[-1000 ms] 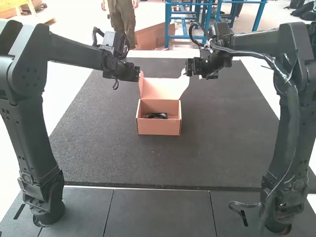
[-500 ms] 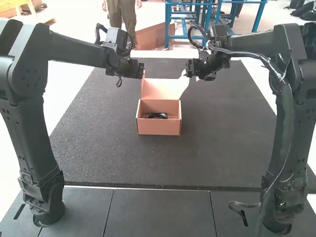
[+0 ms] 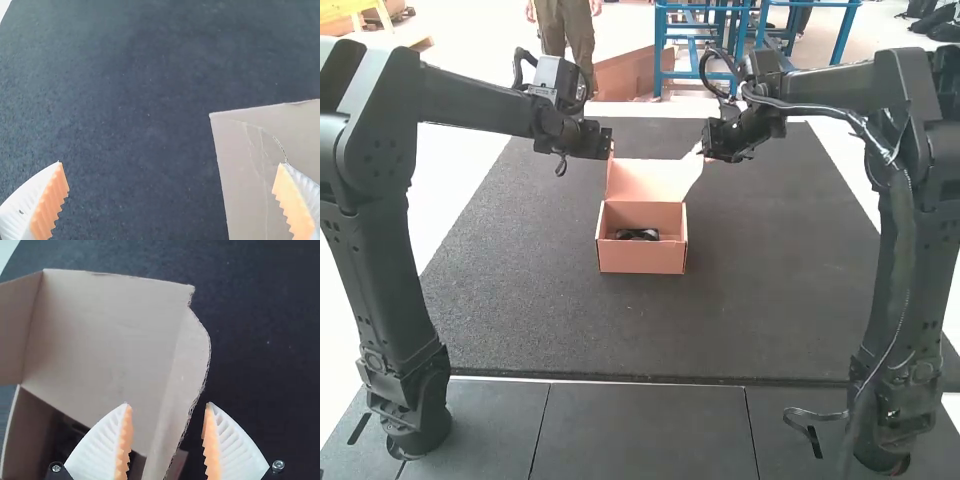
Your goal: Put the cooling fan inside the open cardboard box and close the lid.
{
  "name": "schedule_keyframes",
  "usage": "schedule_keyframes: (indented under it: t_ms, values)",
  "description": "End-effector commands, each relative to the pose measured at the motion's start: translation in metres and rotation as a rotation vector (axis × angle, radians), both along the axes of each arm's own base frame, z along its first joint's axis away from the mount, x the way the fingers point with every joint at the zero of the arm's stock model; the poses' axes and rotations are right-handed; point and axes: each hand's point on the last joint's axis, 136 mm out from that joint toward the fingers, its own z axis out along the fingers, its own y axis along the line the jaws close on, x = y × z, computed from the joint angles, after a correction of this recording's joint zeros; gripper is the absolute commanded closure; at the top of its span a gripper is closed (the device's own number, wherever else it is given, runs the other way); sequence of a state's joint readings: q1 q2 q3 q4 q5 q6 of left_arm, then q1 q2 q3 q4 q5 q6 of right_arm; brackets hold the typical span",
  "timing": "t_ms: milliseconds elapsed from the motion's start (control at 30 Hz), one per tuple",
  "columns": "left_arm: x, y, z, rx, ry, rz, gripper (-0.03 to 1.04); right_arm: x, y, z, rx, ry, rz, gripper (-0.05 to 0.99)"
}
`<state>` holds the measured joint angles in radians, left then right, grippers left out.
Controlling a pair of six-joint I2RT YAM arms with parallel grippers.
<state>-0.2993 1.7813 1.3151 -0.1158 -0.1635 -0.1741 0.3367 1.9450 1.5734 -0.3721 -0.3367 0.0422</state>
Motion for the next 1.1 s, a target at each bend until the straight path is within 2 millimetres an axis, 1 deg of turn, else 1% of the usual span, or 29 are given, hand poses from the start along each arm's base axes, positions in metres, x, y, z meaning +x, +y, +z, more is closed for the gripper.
schedule_keyframes:
  t_ms: [0,33,100,167,267,433,600,800,967,1067]
  values:
    - [0.006,-0.007,0.010,-0.021,-0.020,-0.010,0.04,0.000,0.013,0.010,0.042,-0.011,0.037,0.64]
    - [0.006,-0.007,0.009,-0.021,-0.018,-0.010,0.04,0.000,0.014,0.009,0.045,-0.007,0.041,0.65]
    - [0.006,-0.008,0.010,-0.023,-0.021,-0.012,0.04,0.000,0.015,0.006,0.049,0.000,0.046,0.69]
    - [0.006,-0.007,0.010,-0.023,-0.021,-0.010,0.04,0.001,0.016,0.003,0.049,0.005,0.048,0.71]
    - [0.007,-0.006,0.010,-0.024,-0.022,-0.008,0.04,-0.002,0.022,0.001,0.057,0.013,0.067,0.75]
    - [0.007,-0.006,0.010,-0.035,-0.020,-0.007,0.04,-0.003,0.027,-0.005,0.054,0.019,0.077,0.76]
    - [0.007,-0.006,0.010,-0.041,-0.021,-0.003,0.04,-0.005,0.032,-0.005,0.058,0.020,0.089,0.81]
    - [0.006,-0.006,0.009,-0.044,-0.013,0.000,0.04,-0.002,0.038,0.007,0.064,-0.010,0.104,0.83]
    - [0.006,-0.007,0.009,-0.045,-0.013,-0.001,0.04,0.006,0.040,0.023,0.071,-0.049,0.095,0.76]
    - [0.005,-0.008,0.008,-0.045,-0.012,-0.004,0.04,0.007,0.041,0.026,0.070,-0.055,0.091,0.75]
